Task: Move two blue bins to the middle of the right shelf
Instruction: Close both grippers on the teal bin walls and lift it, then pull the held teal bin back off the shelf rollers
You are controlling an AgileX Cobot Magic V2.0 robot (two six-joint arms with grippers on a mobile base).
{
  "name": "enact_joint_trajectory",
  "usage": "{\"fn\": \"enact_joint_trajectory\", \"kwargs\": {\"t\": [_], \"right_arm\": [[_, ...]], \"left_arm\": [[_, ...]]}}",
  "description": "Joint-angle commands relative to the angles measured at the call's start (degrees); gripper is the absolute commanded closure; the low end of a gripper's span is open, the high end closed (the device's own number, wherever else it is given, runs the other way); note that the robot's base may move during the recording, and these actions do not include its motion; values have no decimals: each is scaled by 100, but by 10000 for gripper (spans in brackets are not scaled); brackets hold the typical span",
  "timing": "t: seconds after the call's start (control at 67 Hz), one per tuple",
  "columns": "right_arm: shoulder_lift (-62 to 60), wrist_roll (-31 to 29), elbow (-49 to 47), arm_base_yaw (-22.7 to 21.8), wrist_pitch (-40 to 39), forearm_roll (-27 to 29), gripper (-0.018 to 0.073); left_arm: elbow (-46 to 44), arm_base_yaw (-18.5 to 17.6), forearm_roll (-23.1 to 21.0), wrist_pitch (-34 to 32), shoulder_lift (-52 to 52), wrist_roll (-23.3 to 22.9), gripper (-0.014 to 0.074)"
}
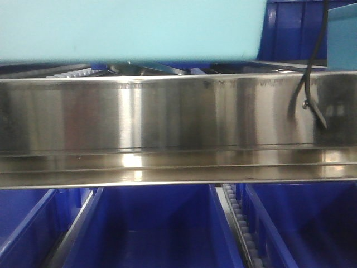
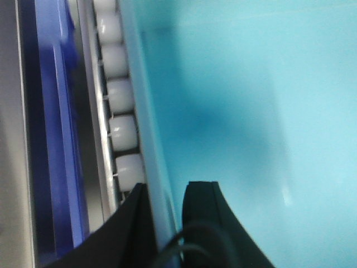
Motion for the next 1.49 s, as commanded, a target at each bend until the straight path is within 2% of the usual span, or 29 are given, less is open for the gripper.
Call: {"fn": "enact_joint_trajectory", "kwargs": {"t": [0.0, 0.179, 0.373, 1.119, 1.478], "right_arm": [[-186, -168, -401, -48, 293, -554, 711], [-242, -237, -1194, -48, 318, -674, 711], [-315, -290, -1809, -48, 318, -686, 711], [-366, -290, -1986, -48, 318, -686, 711], [-366, -290, -1986, -48, 318, -686, 711]], "left_arm": [[-273, -113, -82, -117, -331, 22, 707], [-1120, -278, -82, 123, -422, -223, 707], [-1852, -317, -104, 357, -410, -236, 707], [-1910, -317, -104, 136, -400, -236, 707], [-1910, -317, -104, -705, -400, -236, 707]]}}
